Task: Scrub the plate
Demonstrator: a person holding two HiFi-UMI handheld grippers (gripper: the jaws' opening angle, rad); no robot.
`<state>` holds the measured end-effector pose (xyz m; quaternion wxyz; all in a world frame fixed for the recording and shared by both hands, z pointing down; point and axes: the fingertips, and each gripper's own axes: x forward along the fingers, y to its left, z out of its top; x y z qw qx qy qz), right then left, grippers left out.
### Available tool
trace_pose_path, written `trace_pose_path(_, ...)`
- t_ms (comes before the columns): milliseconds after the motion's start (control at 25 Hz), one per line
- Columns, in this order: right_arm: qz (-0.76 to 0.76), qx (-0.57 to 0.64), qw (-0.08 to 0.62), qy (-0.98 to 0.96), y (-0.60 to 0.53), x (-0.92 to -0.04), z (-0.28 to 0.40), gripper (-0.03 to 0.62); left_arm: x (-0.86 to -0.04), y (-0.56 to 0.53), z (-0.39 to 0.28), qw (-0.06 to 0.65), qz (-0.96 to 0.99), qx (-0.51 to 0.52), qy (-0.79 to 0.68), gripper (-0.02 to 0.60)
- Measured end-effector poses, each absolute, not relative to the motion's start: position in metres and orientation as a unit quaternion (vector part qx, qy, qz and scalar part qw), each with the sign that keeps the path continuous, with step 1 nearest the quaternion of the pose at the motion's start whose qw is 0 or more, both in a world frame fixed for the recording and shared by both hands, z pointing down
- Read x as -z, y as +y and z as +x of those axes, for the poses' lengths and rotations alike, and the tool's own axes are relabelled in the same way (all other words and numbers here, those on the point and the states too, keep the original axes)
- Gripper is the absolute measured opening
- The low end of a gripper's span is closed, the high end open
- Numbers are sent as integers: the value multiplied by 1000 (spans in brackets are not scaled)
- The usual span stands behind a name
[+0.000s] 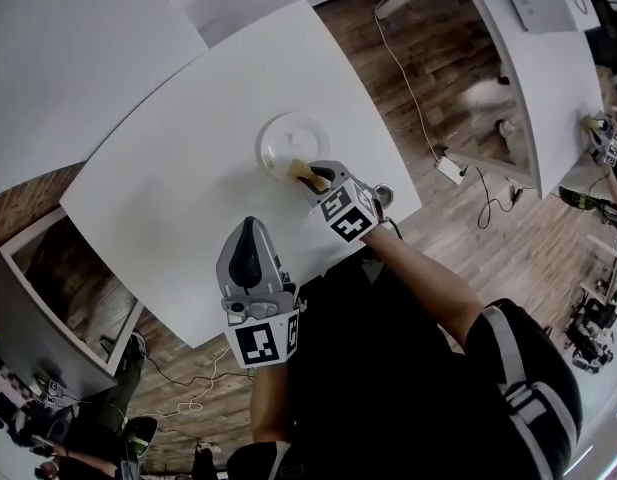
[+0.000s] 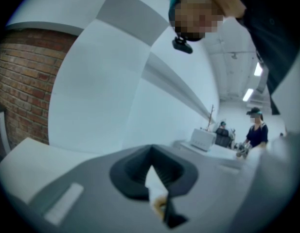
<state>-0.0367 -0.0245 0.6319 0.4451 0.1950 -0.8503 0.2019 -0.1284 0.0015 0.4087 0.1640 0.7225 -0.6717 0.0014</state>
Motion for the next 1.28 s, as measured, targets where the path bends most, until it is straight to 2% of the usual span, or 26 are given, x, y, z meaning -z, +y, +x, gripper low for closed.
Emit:
trace_pose_path(800, 280, -220, 426, -832, -95, -629, 35, 81, -414, -37, -98, 164, 741, -13, -651, 2)
trace_pose_path(1040, 303, -205, 375, -852, -114, -586, 30, 81, -397, -36, -99, 150, 743, -9, -652, 2)
trace_pose_path(1280, 331, -178, 288, -881, -117, -508, 14, 81, -363, -30, -102, 129, 749, 7, -650, 2)
